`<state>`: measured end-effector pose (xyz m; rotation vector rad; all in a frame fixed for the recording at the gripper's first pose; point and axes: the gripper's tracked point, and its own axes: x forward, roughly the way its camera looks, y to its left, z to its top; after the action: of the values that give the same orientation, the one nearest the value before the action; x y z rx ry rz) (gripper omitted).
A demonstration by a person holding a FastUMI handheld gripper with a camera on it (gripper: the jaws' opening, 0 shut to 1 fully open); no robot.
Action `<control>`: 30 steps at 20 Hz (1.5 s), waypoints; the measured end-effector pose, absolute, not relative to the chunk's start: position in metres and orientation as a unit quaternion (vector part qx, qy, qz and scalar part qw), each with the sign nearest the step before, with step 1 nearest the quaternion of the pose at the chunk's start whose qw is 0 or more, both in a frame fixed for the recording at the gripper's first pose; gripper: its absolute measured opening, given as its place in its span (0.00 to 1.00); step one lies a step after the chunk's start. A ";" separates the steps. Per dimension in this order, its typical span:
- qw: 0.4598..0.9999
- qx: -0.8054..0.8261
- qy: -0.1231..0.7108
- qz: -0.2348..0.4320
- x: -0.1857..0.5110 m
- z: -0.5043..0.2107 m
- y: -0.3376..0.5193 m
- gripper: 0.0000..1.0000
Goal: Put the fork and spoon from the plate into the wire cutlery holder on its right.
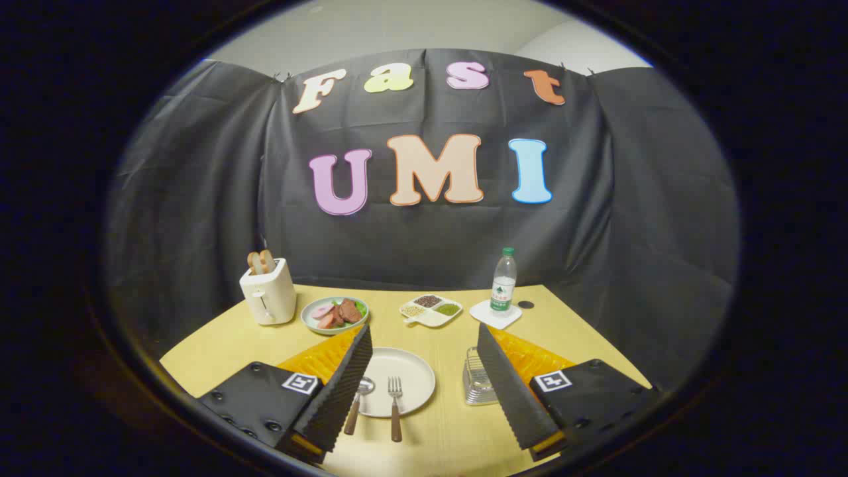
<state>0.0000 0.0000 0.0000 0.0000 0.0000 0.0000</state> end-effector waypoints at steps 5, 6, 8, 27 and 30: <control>1.000 0.012 0.008 0.000 0.002 -0.006 0.001 1.00; 1.000 0.012 0.012 0.002 0.002 -0.009 0.003 1.00; 1.000 0.007 0.016 0.002 0.002 -0.011 0.003 1.00; 0.993 0.009 0.105 0.057 0.021 -0.034 0.020 1.00; 0.986 0.028 0.145 0.081 0.031 -0.044 0.020 1.00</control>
<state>0.0308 0.0202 -0.0442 0.0564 0.2906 0.1619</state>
